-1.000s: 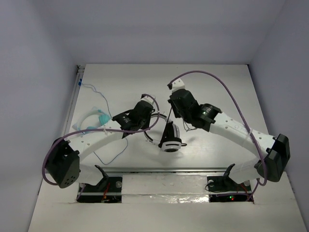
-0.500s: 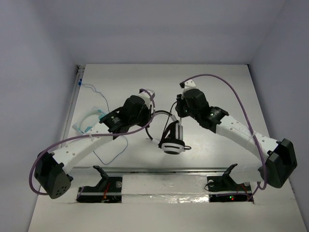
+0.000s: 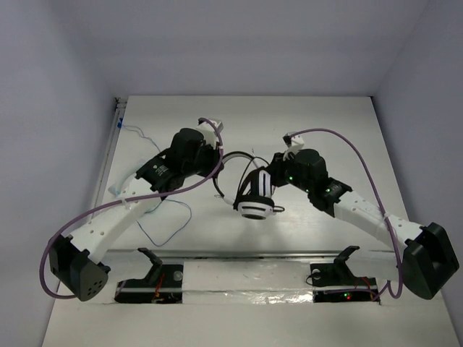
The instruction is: Wrap the headphones
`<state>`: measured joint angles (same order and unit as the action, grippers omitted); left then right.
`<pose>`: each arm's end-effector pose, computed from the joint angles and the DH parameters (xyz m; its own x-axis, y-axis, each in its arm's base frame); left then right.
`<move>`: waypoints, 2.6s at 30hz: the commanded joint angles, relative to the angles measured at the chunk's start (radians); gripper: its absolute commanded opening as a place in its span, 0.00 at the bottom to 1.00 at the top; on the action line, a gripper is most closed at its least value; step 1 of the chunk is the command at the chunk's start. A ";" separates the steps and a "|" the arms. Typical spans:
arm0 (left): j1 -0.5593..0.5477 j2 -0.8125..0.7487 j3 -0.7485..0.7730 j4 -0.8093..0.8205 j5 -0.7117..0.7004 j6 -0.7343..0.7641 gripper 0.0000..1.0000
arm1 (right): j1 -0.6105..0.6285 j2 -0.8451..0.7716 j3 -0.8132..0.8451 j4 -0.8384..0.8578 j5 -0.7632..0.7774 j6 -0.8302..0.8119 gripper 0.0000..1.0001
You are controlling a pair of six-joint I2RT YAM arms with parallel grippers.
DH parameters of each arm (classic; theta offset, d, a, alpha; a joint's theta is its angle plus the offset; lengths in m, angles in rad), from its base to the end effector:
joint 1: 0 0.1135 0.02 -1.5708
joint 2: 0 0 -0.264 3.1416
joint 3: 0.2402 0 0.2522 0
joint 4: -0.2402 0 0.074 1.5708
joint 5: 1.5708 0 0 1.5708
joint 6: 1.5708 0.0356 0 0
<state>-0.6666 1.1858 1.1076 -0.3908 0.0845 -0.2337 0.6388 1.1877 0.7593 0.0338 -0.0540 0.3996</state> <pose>0.2083 -0.1677 0.3494 -0.5020 0.1013 -0.8589 0.5747 0.7813 -0.2437 0.2158 0.1626 0.2691 -0.5315 0.0892 -0.8423 -0.4652 0.8003 0.3783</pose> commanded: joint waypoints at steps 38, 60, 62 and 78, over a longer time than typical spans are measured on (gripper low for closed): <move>0.064 0.041 0.388 0.001 -0.034 -0.101 0.00 | -0.025 -0.103 -0.272 0.405 0.028 0.148 0.47; 0.064 0.015 0.388 -0.010 -0.028 -0.116 0.00 | -0.053 0.098 -0.146 0.523 0.085 0.117 0.58; 0.064 0.012 0.388 -0.010 -0.019 -0.118 0.00 | -0.067 0.119 -0.147 0.558 0.079 0.122 0.58; 0.064 0.031 0.383 0.049 -0.046 -0.162 0.00 | -0.067 0.214 -0.176 0.724 -0.047 0.159 0.00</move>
<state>-0.6067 1.2533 1.4361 -0.4831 0.0448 -0.3225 0.5751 1.4345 0.5877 0.7010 -0.0639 0.5499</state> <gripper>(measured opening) 0.044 0.047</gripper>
